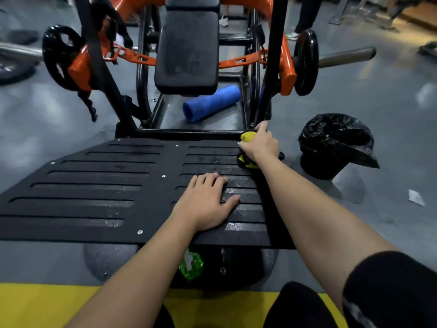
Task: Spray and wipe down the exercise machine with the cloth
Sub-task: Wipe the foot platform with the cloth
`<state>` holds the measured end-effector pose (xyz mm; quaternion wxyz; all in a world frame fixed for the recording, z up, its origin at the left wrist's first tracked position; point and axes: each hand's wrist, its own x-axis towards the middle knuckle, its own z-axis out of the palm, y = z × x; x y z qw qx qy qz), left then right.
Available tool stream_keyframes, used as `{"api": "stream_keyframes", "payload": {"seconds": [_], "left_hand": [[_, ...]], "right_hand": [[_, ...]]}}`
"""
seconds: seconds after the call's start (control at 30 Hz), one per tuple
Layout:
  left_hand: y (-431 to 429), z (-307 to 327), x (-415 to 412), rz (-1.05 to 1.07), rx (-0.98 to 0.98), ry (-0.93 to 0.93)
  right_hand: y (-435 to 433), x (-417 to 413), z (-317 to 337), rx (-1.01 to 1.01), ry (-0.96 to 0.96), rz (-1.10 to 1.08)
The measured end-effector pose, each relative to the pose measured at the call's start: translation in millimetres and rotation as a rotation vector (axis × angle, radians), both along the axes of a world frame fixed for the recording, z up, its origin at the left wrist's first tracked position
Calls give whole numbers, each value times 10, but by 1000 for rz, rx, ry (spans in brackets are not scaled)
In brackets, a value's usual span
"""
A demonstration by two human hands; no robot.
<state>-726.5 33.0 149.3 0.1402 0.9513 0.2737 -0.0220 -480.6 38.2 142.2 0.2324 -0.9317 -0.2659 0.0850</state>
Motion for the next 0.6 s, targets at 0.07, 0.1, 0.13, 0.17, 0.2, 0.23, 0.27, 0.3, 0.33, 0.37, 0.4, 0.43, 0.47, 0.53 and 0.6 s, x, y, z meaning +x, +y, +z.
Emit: {"api": "stream_keyframes", "payload": {"seconds": [0.07,0.1,0.13,0.17,0.2,0.23,0.27,0.3,0.33,0.37,0.4,0.43,0.47,0.53,0.6], "left_hand": [[1,20,8,4,-7,2],[-1,32,10,4,-5,4],[-6,43,8,4,-5,7],[-18,49,0,4,-8,13],[-22,62,-3,-2,-9,19],[-28,70,-11,-6,-13,28],[-39,78,-22,-6,-13,34],[-41,86,-24,-8,-11,39],[-39,93,-20,-10,-11,44],[-42,101,-24,-12,-15,50],[-47,105,-32,-16,-21,56],[-44,108,-37,-18,-25,66],[-46,106,-42,-22,-30,75],[-43,94,-53,-31,-45,103],[-30,101,-53,-40,-55,124]], "right_hand": [[-83,-6,37,-42,38,71],[-162,-22,68,-52,45,96],[-249,-48,88,-48,43,110],[-364,-90,111,-32,33,108],[-492,-141,136,-5,15,94],[-625,-213,158,16,0,82],[-760,-290,179,30,-13,78],[-890,-369,213,34,-19,74],[-1010,-441,247,42,-17,65],[-1133,-513,295,48,-13,50],[-1254,-587,339,54,-12,39],[-1372,-662,387,56,-16,34],[-1489,-742,431,56,-23,34],[-1704,-904,507,56,-27,39],[-1857,-1062,597,48,-25,24]]}}
